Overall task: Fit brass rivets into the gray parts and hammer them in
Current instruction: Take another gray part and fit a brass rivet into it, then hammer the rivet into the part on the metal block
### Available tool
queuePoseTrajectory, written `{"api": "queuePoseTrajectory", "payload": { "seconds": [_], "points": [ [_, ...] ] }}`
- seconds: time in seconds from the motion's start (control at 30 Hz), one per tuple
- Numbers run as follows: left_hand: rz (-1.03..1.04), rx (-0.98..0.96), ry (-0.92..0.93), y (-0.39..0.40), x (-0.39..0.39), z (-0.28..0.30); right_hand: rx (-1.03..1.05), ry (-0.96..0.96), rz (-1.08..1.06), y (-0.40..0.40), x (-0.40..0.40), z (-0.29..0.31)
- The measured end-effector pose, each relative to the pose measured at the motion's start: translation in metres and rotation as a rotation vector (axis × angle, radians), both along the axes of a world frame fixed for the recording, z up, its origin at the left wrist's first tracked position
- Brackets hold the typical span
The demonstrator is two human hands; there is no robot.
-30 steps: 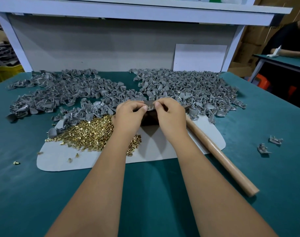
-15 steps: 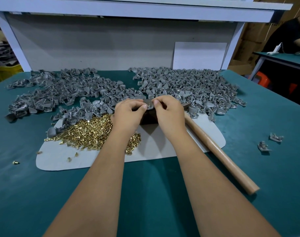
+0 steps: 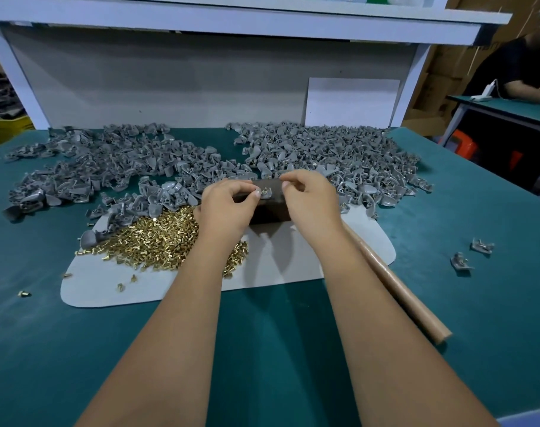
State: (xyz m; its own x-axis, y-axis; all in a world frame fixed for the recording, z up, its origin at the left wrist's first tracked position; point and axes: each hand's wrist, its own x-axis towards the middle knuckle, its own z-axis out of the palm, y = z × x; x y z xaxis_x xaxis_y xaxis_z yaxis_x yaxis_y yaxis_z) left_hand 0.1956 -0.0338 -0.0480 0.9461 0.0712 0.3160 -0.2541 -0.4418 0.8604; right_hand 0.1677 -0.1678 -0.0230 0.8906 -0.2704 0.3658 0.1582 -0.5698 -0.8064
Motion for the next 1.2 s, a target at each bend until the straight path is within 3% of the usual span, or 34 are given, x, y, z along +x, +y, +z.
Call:
{"api": "queuePoseTrajectory", "payload": {
  "seconds": [0.13,0.23,0.3,0.53,0.63,0.73,0.97,1.2],
  "points": [
    [0.04,0.02,0.024,-0.001,-0.002,0.001,-0.516,0.279,-0.32,-0.033,-0.018,0.013],
    [0.039,0.018,0.037,-0.001,-0.003,0.002,-0.684,0.546,-0.337,-0.044,-0.034,0.009],
    [0.025,-0.011,0.055,0.0,-0.003,0.003,-0.761,0.587,-0.323,-0.042,-0.041,0.004],
    [-0.006,-0.068,0.08,0.002,-0.003,0.002,-0.612,0.431,-0.343,-0.042,-0.043,0.009],
    [0.013,-0.044,0.073,0.001,-0.002,0.0,-0.565,0.267,-0.361,-0.042,-0.046,0.014],
    [0.017,-0.019,0.062,0.001,-0.001,0.0,-0.578,0.108,-0.322,-0.036,-0.054,0.021],
    [0.036,0.026,0.065,-0.002,-0.002,0.0,-0.655,-0.051,-0.303,-0.02,-0.062,0.025],
    [0.023,-0.028,0.072,-0.001,0.0,-0.002,-0.832,0.05,-0.251,-0.018,-0.063,0.029]
  ]
}}
